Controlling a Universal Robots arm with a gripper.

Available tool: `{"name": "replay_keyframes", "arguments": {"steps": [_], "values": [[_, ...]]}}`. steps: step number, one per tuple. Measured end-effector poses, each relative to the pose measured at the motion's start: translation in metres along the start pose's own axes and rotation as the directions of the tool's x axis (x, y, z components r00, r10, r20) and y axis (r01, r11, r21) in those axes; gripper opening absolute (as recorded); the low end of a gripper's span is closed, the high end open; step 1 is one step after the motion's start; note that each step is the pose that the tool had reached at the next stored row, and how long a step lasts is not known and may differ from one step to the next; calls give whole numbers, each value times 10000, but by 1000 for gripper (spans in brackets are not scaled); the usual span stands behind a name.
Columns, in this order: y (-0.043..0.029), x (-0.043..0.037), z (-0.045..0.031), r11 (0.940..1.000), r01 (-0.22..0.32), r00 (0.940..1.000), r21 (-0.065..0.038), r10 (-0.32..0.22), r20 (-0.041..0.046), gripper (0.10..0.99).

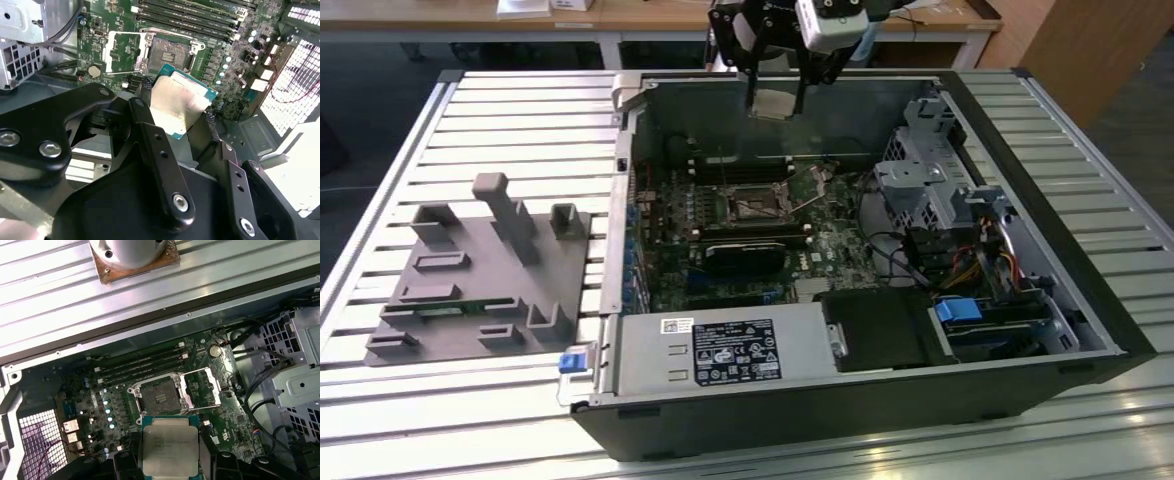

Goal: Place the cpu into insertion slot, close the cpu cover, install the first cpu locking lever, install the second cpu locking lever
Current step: 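Place the cpu into insertion slot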

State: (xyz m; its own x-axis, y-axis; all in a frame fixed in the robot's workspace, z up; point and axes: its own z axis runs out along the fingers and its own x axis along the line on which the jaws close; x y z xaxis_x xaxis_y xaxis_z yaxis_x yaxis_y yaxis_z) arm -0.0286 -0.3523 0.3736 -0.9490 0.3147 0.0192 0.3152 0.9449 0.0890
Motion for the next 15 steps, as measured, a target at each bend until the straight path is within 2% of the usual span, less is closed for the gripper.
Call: {"name": "replay_keyframes", "arguments": {"steps": [8, 15], "values": [[0, 0, 1, 9981, -615, 9981, -13, 615, 54, 537], [1, 0, 2, 9942, -1078, 9941, -25, 1078, 95, 537]]}}
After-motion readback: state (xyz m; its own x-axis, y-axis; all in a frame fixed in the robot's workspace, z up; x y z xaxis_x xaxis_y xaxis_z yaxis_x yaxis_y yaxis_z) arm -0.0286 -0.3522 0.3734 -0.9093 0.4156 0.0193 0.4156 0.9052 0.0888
